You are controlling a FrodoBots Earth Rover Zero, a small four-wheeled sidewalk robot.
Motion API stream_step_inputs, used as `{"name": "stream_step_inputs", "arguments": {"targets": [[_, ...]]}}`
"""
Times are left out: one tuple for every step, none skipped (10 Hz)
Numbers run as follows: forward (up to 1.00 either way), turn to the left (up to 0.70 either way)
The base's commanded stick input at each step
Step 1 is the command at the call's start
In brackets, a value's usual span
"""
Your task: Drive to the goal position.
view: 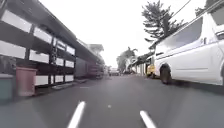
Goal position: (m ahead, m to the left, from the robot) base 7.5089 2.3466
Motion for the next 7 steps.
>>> {"name": "stream_step_inputs", "arguments": {"targets": [[0.7,0.0],[0.7,0.0],[0.7,0.0],[0.7,0.0],[0.7,0.0],[0.7,0.0],[0.7,0.0]]}}
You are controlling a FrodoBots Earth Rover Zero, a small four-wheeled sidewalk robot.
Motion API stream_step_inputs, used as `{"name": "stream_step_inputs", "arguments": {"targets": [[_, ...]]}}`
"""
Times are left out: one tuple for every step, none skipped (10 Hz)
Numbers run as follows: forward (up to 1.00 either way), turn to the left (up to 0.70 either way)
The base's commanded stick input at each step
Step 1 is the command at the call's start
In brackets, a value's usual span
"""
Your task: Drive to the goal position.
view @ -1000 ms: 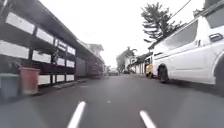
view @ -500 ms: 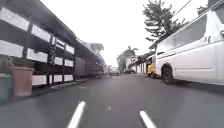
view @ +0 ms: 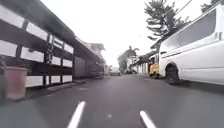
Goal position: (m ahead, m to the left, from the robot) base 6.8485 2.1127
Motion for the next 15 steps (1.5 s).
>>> {"name": "stream_step_inputs", "arguments": {"targets": [[0.68,0.0],[0.63,0.0],[0.61,0.0],[0.61,0.0],[0.61,0.0],[0.61,0.0],[0.61,0.0],[0.62,0.0],[0.64,0.0],[0.67,0.0],[0.67,0.0],[0.69,0.0],[0.7,0.0],[0.7,0.0],[0.7,0.0]]}}
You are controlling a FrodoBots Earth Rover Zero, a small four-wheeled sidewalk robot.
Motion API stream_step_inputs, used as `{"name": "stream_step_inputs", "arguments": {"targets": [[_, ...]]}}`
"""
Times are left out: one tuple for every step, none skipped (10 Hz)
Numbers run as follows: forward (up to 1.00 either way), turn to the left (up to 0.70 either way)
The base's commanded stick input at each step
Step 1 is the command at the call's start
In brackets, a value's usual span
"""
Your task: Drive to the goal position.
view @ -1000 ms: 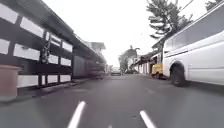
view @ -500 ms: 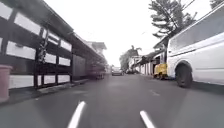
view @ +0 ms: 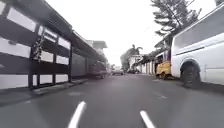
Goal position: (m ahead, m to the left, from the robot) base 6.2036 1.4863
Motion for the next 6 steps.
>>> {"name": "stream_step_inputs", "arguments": {"targets": [[0.7,0.0],[0.7,0.0],[0.7,-0.08],[0.7,-0.2],[0.7,-0.3],[0.7,-0.35]]}}
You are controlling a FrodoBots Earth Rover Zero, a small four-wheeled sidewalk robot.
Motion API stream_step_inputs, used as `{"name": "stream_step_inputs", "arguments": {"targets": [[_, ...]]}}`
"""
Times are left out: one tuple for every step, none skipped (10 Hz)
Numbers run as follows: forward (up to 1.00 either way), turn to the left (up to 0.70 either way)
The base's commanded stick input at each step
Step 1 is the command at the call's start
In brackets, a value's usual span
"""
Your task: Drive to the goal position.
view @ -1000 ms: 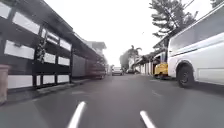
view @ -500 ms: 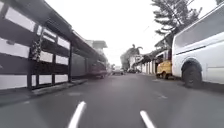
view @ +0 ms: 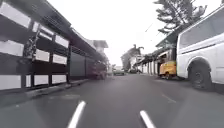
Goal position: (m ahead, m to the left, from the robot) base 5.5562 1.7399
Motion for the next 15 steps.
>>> {"name": "stream_step_inputs", "arguments": {"targets": [[0.7,-0.35],[0.7,-0.35],[0.7,-0.35],[0.7,-0.35],[0.7,-0.35],[0.7,-0.35],[0.7,-0.35],[0.7,-0.35],[0.7,-0.35],[0.7,-0.32],[0.7,-0.28],[0.7,-0.23],[0.7,-0.18],[0.7,-0.14],[0.7,-0.09]]}}
